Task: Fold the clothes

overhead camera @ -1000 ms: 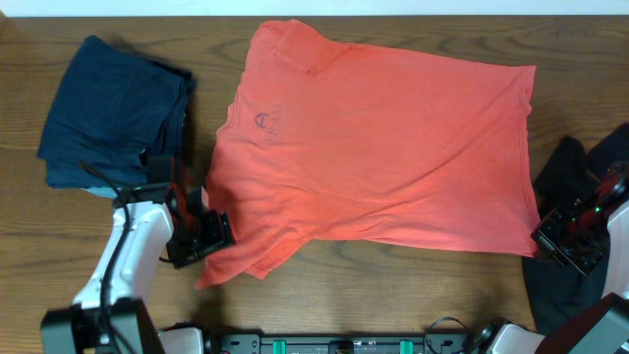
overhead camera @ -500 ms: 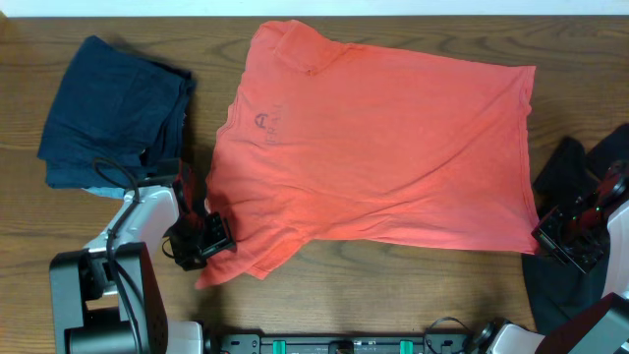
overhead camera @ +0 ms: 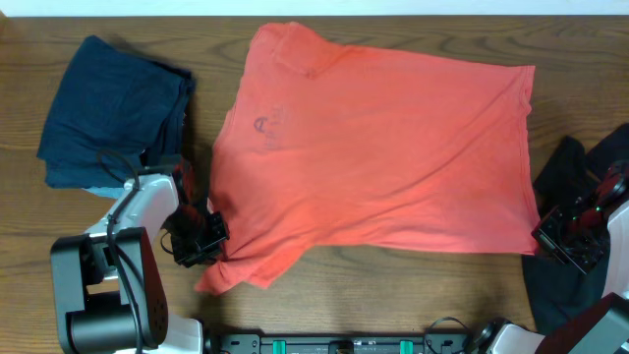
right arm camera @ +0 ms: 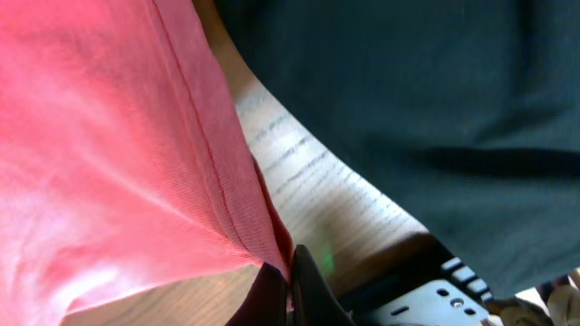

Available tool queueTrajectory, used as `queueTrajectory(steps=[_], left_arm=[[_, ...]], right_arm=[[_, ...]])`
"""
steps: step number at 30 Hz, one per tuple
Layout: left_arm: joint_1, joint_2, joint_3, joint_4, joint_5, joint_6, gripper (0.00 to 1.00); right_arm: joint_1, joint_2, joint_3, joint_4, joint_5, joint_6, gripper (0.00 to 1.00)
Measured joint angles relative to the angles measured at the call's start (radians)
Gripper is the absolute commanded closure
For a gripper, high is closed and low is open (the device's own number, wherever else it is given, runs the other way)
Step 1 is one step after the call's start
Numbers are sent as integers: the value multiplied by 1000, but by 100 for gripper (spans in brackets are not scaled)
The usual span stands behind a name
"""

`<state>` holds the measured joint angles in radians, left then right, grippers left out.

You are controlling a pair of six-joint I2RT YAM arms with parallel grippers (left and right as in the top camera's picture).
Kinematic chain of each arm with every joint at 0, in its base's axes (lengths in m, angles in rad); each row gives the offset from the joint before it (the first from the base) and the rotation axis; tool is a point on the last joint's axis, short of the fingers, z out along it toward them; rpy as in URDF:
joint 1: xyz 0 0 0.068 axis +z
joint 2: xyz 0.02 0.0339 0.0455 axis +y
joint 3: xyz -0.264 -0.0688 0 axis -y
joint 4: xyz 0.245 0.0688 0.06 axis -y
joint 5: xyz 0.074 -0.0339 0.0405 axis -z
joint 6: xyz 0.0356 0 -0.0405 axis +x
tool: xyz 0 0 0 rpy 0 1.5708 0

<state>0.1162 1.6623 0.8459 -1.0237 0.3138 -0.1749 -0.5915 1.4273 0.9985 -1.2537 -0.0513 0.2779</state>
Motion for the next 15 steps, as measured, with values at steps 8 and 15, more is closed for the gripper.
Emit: queueTrajectory(steps=[8, 15], left_arm=[[32, -92, 152, -188, 0, 53, 94], [72, -220, 153, -253, 1, 72, 94]], right_arm=[[0, -28, 1, -61, -18, 0, 99], [0, -131, 80, -151, -32, 3, 99]])
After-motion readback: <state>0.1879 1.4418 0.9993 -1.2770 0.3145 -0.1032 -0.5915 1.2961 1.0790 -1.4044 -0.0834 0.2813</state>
